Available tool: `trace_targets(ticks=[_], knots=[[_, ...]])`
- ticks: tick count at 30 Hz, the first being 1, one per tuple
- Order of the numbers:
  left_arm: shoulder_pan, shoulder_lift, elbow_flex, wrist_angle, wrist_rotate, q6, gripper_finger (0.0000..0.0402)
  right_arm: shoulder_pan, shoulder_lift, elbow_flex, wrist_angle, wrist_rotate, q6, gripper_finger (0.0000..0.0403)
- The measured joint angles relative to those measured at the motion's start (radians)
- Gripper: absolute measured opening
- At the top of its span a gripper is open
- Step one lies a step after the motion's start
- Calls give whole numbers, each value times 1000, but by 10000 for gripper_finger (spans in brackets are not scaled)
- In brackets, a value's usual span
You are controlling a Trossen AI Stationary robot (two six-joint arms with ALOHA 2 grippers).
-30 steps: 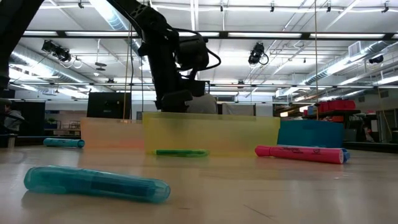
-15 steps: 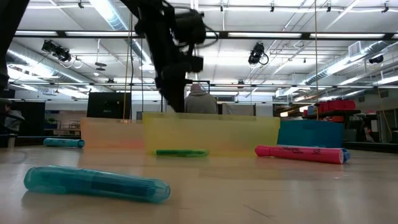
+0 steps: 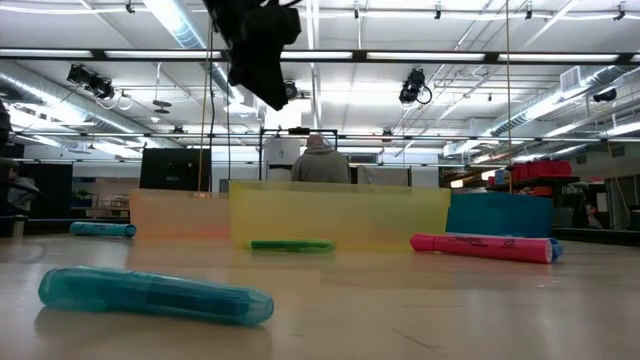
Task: Pick & Place Markers
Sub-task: Put the violet pen into the orange bin
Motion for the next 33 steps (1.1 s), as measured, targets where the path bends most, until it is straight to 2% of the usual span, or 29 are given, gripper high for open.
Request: trace_targets(ticks=[4, 8, 12, 15, 20, 26, 29, 33], knots=[[-1, -18, 0, -1, 1, -22, 124, 87, -1, -44, 2, -24, 166, 56], [-7, -19, -1, -1, 0, -24, 124, 167, 0, -159, 0, -61, 344, 60], [-12, -19, -1, 10, 0, -26, 124, 223, 0, -326, 10, -171, 532, 79], [-12, -19, -1, 20, 1, -27, 124, 244, 0, -455, 93, -257, 640, 105], [-12, -19, -1, 31, 0, -27, 124, 267, 1, -604, 308, -284, 711, 171], [-12, -19, -1, 31, 1, -30, 124, 301, 0, -745, 426, -281, 711, 251], [-12, -19, -1, 31, 1, -32, 124, 320, 0, -825, 475, -268, 740, 265], [-12, -19, -1, 32, 1, -48, 124, 342, 0, -916, 510, -232, 786, 261]])
